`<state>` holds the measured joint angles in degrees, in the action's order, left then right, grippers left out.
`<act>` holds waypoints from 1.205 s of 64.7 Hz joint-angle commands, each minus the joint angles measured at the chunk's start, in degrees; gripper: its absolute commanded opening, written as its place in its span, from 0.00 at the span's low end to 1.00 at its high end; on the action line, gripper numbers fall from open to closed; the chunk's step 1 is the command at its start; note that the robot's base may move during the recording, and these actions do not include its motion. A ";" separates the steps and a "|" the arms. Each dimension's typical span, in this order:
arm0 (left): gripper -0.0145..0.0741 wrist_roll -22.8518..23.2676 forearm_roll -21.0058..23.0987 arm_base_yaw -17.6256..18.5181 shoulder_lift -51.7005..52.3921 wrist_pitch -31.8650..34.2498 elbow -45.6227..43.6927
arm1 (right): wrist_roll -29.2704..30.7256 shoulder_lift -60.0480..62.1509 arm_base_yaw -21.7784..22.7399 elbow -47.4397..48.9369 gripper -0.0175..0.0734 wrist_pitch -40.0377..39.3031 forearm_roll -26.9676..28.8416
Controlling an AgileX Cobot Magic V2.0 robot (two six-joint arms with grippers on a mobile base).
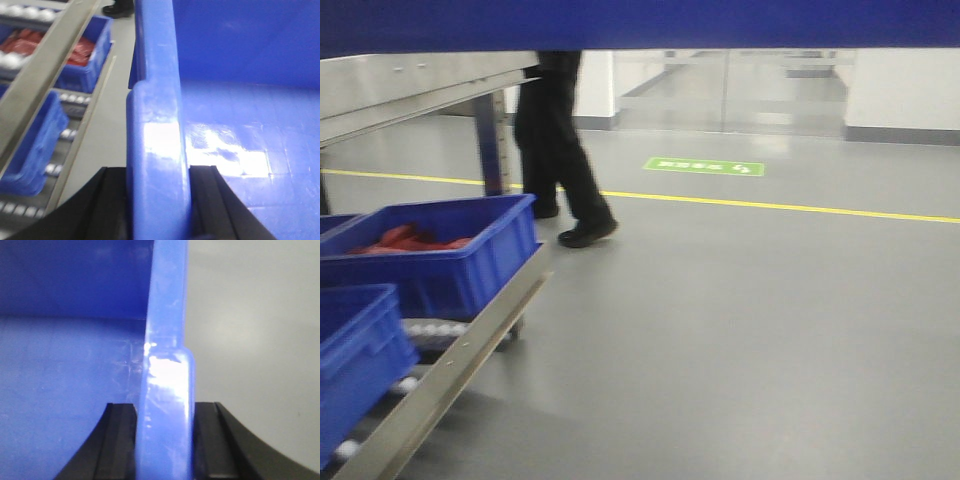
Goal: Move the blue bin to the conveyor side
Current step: 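Carry the blue bin with both grippers while turning toward the red table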
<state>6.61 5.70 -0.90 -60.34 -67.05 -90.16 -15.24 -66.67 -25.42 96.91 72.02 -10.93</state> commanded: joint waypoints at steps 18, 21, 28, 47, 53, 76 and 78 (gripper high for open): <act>0.14 -0.40 -0.97 0.18 1.29 5.59 -1.03 | 0.63 1.18 0.05 0.90 0.10 -4.95 -3.73; 0.14 -0.40 -0.97 0.18 1.29 5.59 -1.03 | 0.63 1.18 0.05 0.90 0.10 -4.95 -3.73; 0.14 -0.40 -0.97 0.18 1.29 5.59 -1.03 | 0.63 1.18 0.05 0.90 0.10 -4.95 -3.73; 0.14 -0.40 -0.97 0.18 1.29 5.59 -1.03 | 0.63 1.18 0.05 0.90 0.10 -4.95 -3.73; 0.14 -0.40 -0.97 0.18 1.29 5.59 -1.03 | 0.63 1.18 0.05 0.90 0.10 -4.95 -3.73; 0.14 -0.40 -1.09 0.18 1.29 6.42 -1.03 | 0.63 1.18 0.05 0.90 0.10 -5.10 -3.76; 0.14 -0.40 -1.09 0.18 1.29 6.42 -1.03 | 0.63 1.18 0.05 0.90 0.10 -5.10 -3.76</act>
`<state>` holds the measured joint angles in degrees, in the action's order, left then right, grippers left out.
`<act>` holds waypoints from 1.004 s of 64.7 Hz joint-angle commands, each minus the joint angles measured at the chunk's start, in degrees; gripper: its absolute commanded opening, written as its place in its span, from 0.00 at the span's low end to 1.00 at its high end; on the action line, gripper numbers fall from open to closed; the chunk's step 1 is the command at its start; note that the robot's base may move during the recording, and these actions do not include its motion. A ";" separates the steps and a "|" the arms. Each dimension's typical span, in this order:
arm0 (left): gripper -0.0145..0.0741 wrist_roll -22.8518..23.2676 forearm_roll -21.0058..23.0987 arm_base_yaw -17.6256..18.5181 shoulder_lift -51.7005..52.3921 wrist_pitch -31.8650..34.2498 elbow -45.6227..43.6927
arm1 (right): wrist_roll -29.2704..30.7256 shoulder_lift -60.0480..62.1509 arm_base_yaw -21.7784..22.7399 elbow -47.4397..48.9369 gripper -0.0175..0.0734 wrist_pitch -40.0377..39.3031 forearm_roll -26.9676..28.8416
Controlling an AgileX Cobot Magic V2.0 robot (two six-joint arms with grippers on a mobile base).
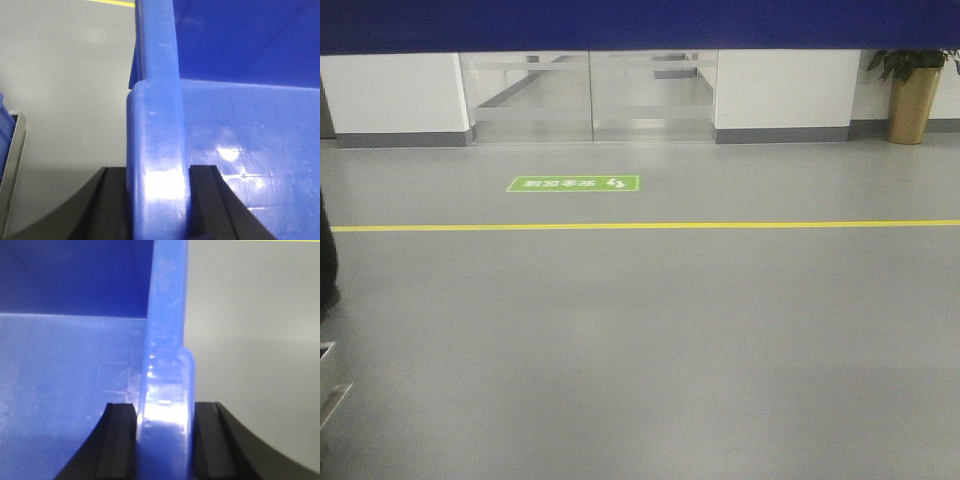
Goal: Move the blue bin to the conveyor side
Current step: 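Carry the blue bin with both grippers while turning toward the red table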
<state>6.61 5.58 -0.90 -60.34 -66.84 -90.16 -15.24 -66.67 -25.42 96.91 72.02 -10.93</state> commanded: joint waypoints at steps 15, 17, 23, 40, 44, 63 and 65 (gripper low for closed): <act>0.14 -0.40 -0.97 0.18 1.29 6.21 -1.03 | 0.63 1.18 0.05 0.90 0.10 -5.20 -3.76; 0.14 -0.40 -0.97 0.18 1.29 6.21 -1.03 | 0.63 1.18 0.05 0.90 0.10 -5.20 -3.76; 0.14 -0.40 -0.97 0.18 1.29 6.21 -1.03 | 0.63 1.18 0.05 0.90 0.10 -5.25 -3.76; 0.14 -0.40 -0.97 0.18 1.29 6.21 -1.03 | 0.63 1.18 0.05 0.90 0.10 -5.25 -3.76; 0.14 -0.40 -0.97 0.18 1.29 6.21 -1.03 | 0.63 1.18 0.05 0.90 0.10 -5.25 -3.76; 0.14 -0.40 -0.97 0.18 1.29 6.21 -1.03 | 0.63 1.18 0.05 0.90 0.10 -5.25 -3.76; 0.14 -0.40 -0.97 0.18 1.29 6.21 -1.03 | 0.63 1.18 0.05 0.90 0.10 -5.25 -3.76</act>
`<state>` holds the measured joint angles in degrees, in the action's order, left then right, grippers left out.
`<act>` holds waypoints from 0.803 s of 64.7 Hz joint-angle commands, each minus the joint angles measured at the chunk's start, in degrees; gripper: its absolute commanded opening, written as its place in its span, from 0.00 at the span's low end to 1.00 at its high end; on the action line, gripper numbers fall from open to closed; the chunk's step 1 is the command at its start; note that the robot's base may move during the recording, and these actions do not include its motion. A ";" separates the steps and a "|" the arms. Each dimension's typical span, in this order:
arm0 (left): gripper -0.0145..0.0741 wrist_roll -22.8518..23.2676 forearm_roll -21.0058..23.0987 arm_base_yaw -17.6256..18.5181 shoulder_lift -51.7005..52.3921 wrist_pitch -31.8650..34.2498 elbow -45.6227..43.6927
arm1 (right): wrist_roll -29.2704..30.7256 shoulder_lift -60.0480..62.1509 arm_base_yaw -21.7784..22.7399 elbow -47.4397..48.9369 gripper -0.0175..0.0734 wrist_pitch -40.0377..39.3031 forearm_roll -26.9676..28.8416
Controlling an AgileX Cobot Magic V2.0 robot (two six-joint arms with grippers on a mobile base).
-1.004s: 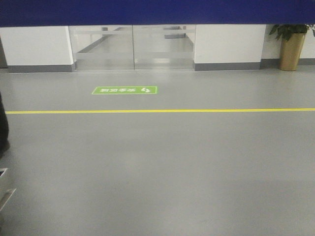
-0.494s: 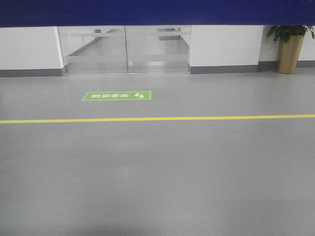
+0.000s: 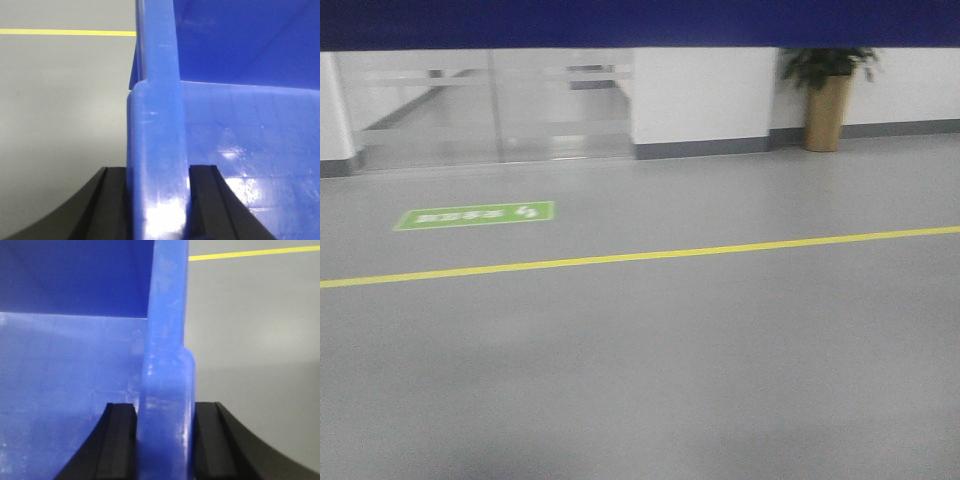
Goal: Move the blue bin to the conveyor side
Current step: 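Carry the blue bin with both grippers while turning toward the red table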
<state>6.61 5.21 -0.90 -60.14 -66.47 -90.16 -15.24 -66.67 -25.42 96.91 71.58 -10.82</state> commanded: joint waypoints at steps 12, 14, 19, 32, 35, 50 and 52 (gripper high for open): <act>0.14 -0.40 -0.60 0.18 1.08 5.84 -1.03 | 0.63 1.18 0.05 0.90 0.10 -4.82 -3.87; 0.14 -0.40 -0.60 0.18 1.08 5.84 -1.03 | 0.63 1.18 0.05 0.90 0.10 -4.82 -3.87; 0.14 -0.40 -0.60 0.18 1.08 5.84 -1.03 | 0.63 1.18 0.05 0.90 0.10 -4.82 -3.87; 0.14 -0.40 -0.60 0.18 1.08 5.84 -1.03 | 0.63 1.18 0.05 0.90 0.10 -4.82 -3.87; 0.14 -0.40 -0.60 0.18 1.08 5.84 -1.03 | 0.63 1.18 0.05 0.90 0.10 -4.82 -3.87; 0.14 -0.40 -0.71 0.18 1.08 5.85 -1.03 | 0.63 1.18 0.05 0.90 0.10 -4.82 -3.87; 0.14 -0.40 -0.71 0.18 1.08 5.85 -1.03 | 0.63 1.18 0.05 0.90 0.10 -4.82 -3.87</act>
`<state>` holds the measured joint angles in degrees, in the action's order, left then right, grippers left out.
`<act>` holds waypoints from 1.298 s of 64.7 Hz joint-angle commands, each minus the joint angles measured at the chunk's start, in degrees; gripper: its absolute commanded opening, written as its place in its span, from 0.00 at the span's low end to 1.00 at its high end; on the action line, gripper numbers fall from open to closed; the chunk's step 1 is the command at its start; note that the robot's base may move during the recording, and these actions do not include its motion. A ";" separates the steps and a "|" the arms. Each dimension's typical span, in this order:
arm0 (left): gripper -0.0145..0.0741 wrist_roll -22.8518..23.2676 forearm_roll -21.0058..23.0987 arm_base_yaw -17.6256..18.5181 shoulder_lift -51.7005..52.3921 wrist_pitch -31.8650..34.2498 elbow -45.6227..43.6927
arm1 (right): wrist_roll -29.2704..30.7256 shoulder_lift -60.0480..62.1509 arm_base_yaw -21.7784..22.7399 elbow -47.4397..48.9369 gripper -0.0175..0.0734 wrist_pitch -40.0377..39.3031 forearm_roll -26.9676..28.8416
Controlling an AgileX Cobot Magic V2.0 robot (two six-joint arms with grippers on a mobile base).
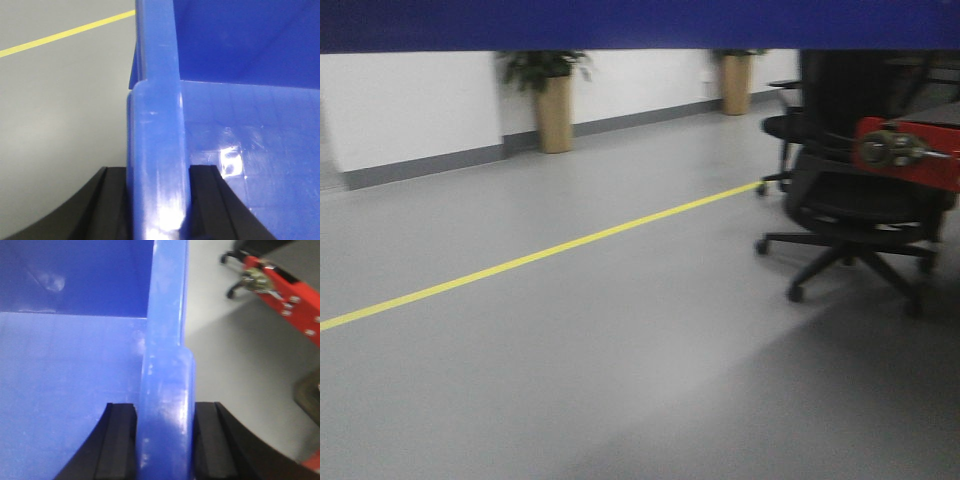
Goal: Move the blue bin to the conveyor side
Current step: 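Carry the blue bin with both grippers while turning toward the red table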
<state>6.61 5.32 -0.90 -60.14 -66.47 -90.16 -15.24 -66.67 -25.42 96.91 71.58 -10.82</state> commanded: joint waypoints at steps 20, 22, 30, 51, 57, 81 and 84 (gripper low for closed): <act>0.14 -0.40 -0.93 0.18 1.08 5.85 -1.03 | 0.63 1.18 0.05 0.90 0.10 -4.82 -3.87; 0.14 -0.40 -0.93 0.18 1.08 5.85 -1.03 | 0.63 1.18 0.05 0.90 0.10 -4.82 -3.87; 0.14 -0.40 -0.93 0.18 1.08 5.85 -1.03 | 0.63 1.18 0.05 0.90 0.10 -4.82 -3.87; 0.14 -0.40 -0.93 0.18 1.08 5.85 -1.03 | 0.63 1.18 0.05 0.90 0.10 -4.82 -3.87; 0.14 -0.40 -0.93 0.18 1.08 5.85 -1.03 | 0.63 1.18 0.05 0.90 0.10 -4.82 -3.87; 0.14 -0.40 -0.93 0.18 1.08 5.85 -1.03 | 0.63 1.18 0.05 0.90 0.10 -4.82 -3.87; 0.14 -0.40 -0.93 0.18 1.08 5.85 -1.03 | 0.63 1.18 0.05 0.90 0.10 -4.82 -3.87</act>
<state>6.61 5.44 -0.90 -60.14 -66.47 -90.16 -15.24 -66.67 -25.42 96.91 71.58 -10.94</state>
